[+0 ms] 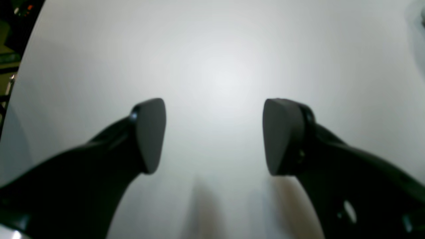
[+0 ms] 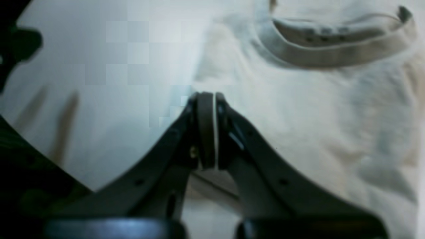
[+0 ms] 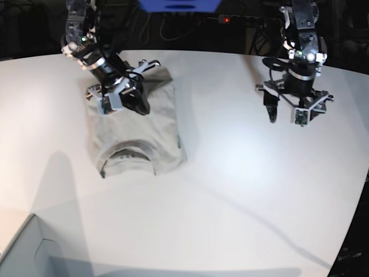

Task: Layout the t-shirt on the table in an organized manner, then fold the t-shirt properly
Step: 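Press and smooth the folded shirt's edge with the right gripper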

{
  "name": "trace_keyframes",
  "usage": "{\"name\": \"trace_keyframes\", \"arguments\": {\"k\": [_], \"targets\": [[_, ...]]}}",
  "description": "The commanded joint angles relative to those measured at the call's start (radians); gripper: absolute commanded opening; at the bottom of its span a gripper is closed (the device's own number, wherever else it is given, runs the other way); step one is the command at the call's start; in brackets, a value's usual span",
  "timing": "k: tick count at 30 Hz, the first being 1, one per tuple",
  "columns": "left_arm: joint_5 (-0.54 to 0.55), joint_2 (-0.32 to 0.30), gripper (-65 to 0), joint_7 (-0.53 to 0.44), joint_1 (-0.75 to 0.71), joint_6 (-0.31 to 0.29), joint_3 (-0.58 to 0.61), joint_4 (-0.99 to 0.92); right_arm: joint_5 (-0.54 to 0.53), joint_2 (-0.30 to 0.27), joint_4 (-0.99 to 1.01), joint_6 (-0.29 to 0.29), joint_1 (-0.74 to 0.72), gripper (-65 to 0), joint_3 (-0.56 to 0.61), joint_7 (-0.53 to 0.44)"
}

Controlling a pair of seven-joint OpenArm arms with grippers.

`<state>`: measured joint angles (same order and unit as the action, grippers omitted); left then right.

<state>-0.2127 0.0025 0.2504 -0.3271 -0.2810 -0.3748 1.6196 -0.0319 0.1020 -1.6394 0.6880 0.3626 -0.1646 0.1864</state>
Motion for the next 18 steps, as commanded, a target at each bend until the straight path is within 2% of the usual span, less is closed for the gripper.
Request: {"name": "trace_keyframes", "arguments": {"k": [1, 8, 12, 15, 18], "targets": [[0.006, -0.002, -21.0, -0.026, -0.005, 0.006, -0.002, 0.02, -0.012, -0.003, 0.011, 0.01, -0.012, -65.0, -0.002, -0.015], [0.006, -0.005, -21.0, -0.026, -0.066, 0.006, -0.005, 0.02, -0.009, -0.009, 0.195, 0.01, -0.067, -65.0, -0.002, -0.017], [0.006, 0.009, -21.0, -0.026, -0.083, 0.006, -0.071, 0.02, -0.012, -0.005, 0.256, 0.01, -0.07, -65.0, -0.002, -0.017], [0.006, 0.027, -21.0, -0.026, -0.085, 0.006, -0.132, 0.02, -0.013, -0.003, 0.212, 0.01, -0.056, -65.0, -0.008, -0.017], [0.006, 0.04, -21.0, -0.026, -0.086, 0.006, -0.175, 0.021, -0.047, -0.003, 0.069, 0.01, 0.006, -65.0, -0.01, -0.017]]}}
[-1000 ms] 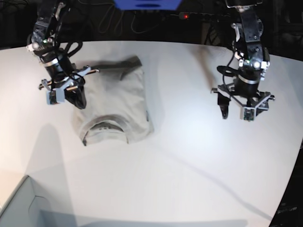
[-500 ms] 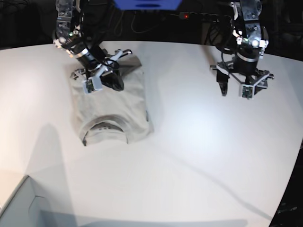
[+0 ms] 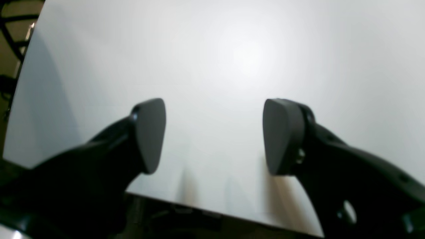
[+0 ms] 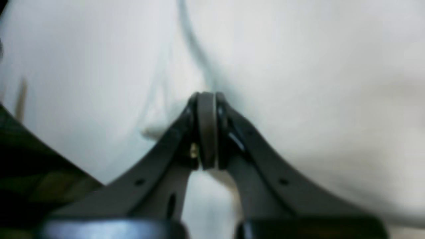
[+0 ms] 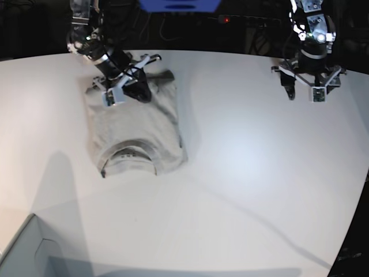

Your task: Layout the t-shirt on the table in an organized manner, then fold the t-shirt properly

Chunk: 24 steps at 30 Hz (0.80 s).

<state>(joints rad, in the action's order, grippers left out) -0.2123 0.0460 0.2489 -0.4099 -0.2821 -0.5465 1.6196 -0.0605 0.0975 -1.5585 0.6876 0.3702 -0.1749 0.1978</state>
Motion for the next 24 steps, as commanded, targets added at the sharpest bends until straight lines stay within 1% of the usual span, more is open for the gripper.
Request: {"name": "trace_keyframes", "arguments": {"k": [1, 3, 5, 9, 10, 12, 13, 18, 19, 22, 24], "targets": [[0.006, 0.007, -21.0, -0.024, -0.004, 0.007, -0.02, 0.025, -0.048, 0.0, -0.067, 0.011, 0.019, -65.0, 0.001, -0.028], [0.006, 0.03, -21.0, -0.024, -0.011, 0.005, -0.051, 0.043, -0.085, -0.006, -0.185, 0.011, 0.069, -65.0, -0.004, -0.027], [0.006, 0.053, -21.0, -0.024, -0.04, 0.005, -0.067, 0.072, -0.091, -0.003, -0.277, 0.011, 0.12, -65.0, -0.042, -0.027], [0.006, 0.097, -21.6, -0.023, -0.129, 0.005, -0.065, 0.14, -0.091, 0.0, -0.334, 0.011, 0.207, -65.0, -0.127, -0.022], [0.006, 0.111, -23.2, -0.023, -0.156, 0.005, -0.063, 0.149, -0.091, 0.0, -0.333, 0.011, 0.232, -65.0, -0.145, -0.019], [0.006, 0.111, -29.5, -0.023, -0.206, 0.005, -0.063, 0.155, -0.091, 0.0, -0.331, 0.011, 0.283, -65.0, -0.173, -0.018], [0.006, 0.111, -34.2, -0.023, -0.231, 0.005, -0.063, 0.155, -0.091, 0.001, -0.331, 0.011, 0.31, -65.0, -0.186, -0.01], [0.007, 0.111, -62.0, -0.023, -0.36, 0.005, -0.063, 0.126, -0.091, 0.017, -0.308, 0.011, 0.416, -65.0, -0.263, 0.073], [0.007, 0.111, -65.0, -0.023, -0.378, 0.005, -0.063, 0.097, -0.091, 0.017, -0.285, 0.011, 0.428, -65.0, -0.271, 0.084], [0.006, 0.111, -64.0, -0.023, -0.39, 0.005, -0.033, -0.055, -0.091, 0.008, -0.168, 0.011, 0.438, -65.0, -0.275, 0.091], [0.003, 0.111, -65.0, -0.029, -0.38, 0.005, -0.017, -0.193, -0.091, -0.002, -0.063, 0.011, 0.433, -65.0, -0.283, 0.085]]}}
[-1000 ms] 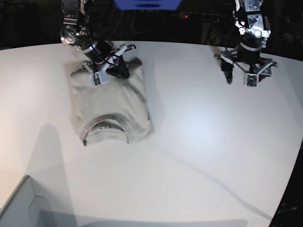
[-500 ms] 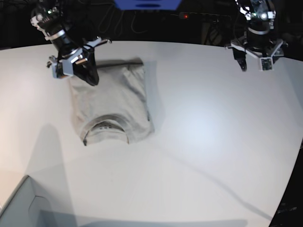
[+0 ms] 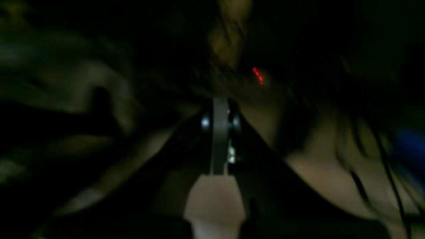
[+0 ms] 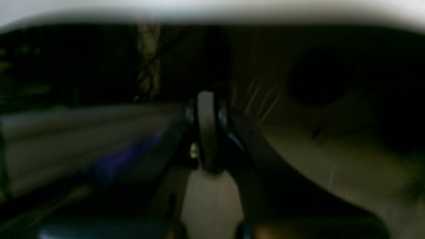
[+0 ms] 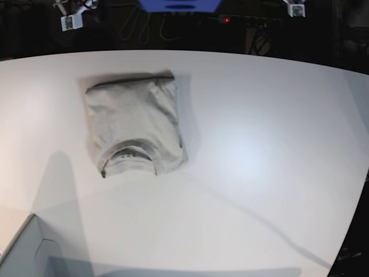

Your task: Layout the t-shirt on the table in an organized manner, then fold the t-shirt properly

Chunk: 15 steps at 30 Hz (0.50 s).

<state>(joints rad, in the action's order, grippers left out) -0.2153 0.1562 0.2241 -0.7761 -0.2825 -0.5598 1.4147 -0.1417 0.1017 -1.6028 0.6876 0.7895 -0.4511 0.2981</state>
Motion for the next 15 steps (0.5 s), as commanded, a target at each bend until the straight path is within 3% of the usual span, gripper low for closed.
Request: {"name": "trace_keyframes", "arguments": {"k": [1, 7, 12, 15], "targets": [[0.006, 0.001, -65.0, -0.007, 0.008, 0.006, 0.013, -0.079, -0.009, -0.013, 0.038, 0.011, 0.011, -65.0, -0.01, -0.015], [0.009, -0.108, -65.0, -0.036, 0.283, 0.006, 0.102, -0.621, -0.005, -0.05, 0.427, 0.011, -0.124, -65.0, -0.001, -0.127], [0.009, -0.205, -65.0, -0.229, 0.557, 0.006, 0.105, -1.158, 0.083, -0.109, 0.895, 0.005, -0.325, -65.0, 0.01, -0.322], [0.003, -0.254, -65.0, -0.361, 0.686, 0.015, 0.105, -1.396, 0.139, -0.139, 1.151, -0.174, -0.413, -65.0, 0.018, -0.546]]}}
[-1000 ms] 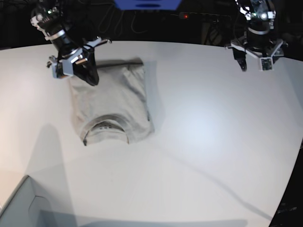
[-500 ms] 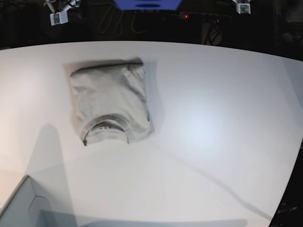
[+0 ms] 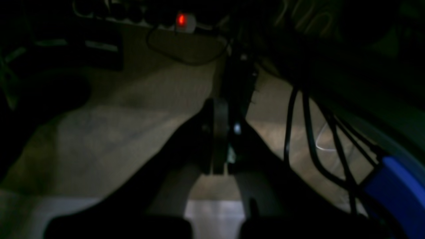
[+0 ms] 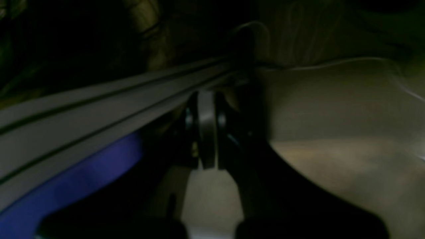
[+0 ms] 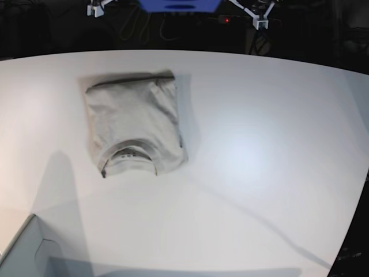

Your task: Layout the t-shirt on the table in an organized manner, then fold the t-shirt properly

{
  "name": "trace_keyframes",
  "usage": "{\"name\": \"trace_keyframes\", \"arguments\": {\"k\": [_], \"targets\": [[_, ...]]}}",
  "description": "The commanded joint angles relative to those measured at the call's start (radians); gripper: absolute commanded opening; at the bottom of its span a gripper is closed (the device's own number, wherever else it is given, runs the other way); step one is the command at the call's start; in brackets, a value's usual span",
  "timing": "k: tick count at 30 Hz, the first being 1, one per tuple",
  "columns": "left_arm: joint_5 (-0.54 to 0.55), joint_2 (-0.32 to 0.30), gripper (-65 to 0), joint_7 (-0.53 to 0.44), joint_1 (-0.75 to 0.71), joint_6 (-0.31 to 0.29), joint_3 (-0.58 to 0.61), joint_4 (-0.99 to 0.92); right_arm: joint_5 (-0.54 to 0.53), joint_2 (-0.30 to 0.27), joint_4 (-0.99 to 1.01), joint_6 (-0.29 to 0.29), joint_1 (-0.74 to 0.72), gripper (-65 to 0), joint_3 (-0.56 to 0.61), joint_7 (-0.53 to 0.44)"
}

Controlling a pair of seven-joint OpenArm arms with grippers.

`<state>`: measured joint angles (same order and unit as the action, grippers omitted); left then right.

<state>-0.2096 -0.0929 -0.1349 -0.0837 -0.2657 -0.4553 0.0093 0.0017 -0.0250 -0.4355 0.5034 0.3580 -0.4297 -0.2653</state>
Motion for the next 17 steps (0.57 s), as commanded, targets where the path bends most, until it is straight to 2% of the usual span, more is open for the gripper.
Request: {"name": "trace_keyframes", "arguments": {"k": [1, 3, 6, 8, 13, 17], "targets": [[-0.004, -0.015, -65.0, -0.016, 0.02, -0.001, 0.0, -0.009, 0.019, -0.014, 0.06, -0.045, -0.009, -65.0, -0.002, -0.068], [0.002, -0.026, -65.0, 0.024, 0.043, -0.001, -0.003, -0.009, 0.09, -0.033, 0.194, -0.147, -0.053, -65.0, -0.002, -0.21], [0.003, -0.041, -65.0, 0.09, 0.06, 0.001, -0.004, 0.004, 0.18, -0.042, 0.309, -0.308, -0.099, -65.0, -0.002, -0.308], [0.003, -0.046, -65.0, 0.119, 0.058, 0.001, -0.006, 0.034, 0.24, -0.059, 0.333, -0.435, -0.113, -65.0, -0.002, -0.308], [0.003, -0.04, -65.0, 0.136, 0.061, 0.001, -0.006, 0.05, 0.329, -0.056, 0.341, -0.742, -0.132, -65.0, -0.002, -0.286], [0.003, -0.018, -65.0, 0.128, 0.061, 0.001, -0.006, 0.056, 0.43, -0.052, 0.335, -0.875, -0.135, -65.0, -0.004, -0.222]]}}
